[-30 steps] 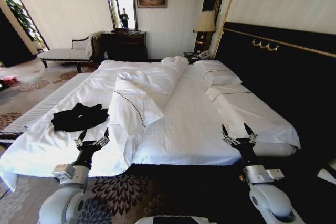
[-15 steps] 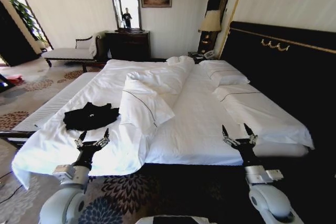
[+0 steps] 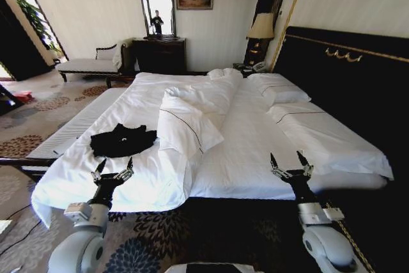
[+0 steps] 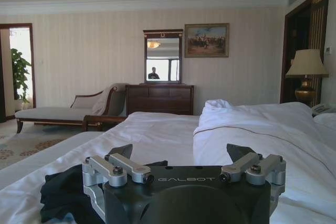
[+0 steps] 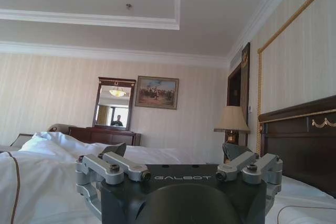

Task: Fold the clothes on the bed.

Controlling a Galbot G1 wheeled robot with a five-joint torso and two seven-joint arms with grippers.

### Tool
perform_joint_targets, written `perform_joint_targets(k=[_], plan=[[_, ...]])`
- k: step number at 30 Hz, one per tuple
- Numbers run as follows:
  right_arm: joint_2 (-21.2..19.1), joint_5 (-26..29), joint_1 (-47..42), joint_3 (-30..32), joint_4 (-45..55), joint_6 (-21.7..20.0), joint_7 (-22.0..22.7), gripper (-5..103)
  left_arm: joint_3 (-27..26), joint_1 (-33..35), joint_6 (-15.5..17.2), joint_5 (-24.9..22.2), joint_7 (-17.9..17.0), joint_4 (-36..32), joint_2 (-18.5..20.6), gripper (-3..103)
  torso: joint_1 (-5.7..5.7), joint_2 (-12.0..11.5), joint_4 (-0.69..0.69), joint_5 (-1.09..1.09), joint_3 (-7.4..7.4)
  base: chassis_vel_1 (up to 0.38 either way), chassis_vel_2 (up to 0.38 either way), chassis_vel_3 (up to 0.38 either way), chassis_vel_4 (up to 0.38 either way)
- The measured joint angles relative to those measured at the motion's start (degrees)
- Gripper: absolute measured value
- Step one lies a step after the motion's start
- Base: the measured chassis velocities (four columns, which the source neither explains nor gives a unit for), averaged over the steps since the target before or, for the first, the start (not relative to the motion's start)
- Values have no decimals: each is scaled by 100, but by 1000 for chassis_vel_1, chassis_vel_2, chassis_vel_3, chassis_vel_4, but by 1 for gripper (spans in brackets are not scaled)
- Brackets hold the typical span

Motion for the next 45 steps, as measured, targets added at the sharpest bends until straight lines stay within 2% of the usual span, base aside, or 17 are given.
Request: perform_joint_targets(k=[23,45], plan=[[71,-76,-22,-33,-10,51,12,100,6,66,-40,52,11,-10,-28,100,0,0,1,-2,0,77,133,-79,-131],[81,-147,5,-87,-85,102,14,100,-10,133,-60,89,18,-40,-56,100,0,0,-1,-1,0,17,109,-12,-110]])
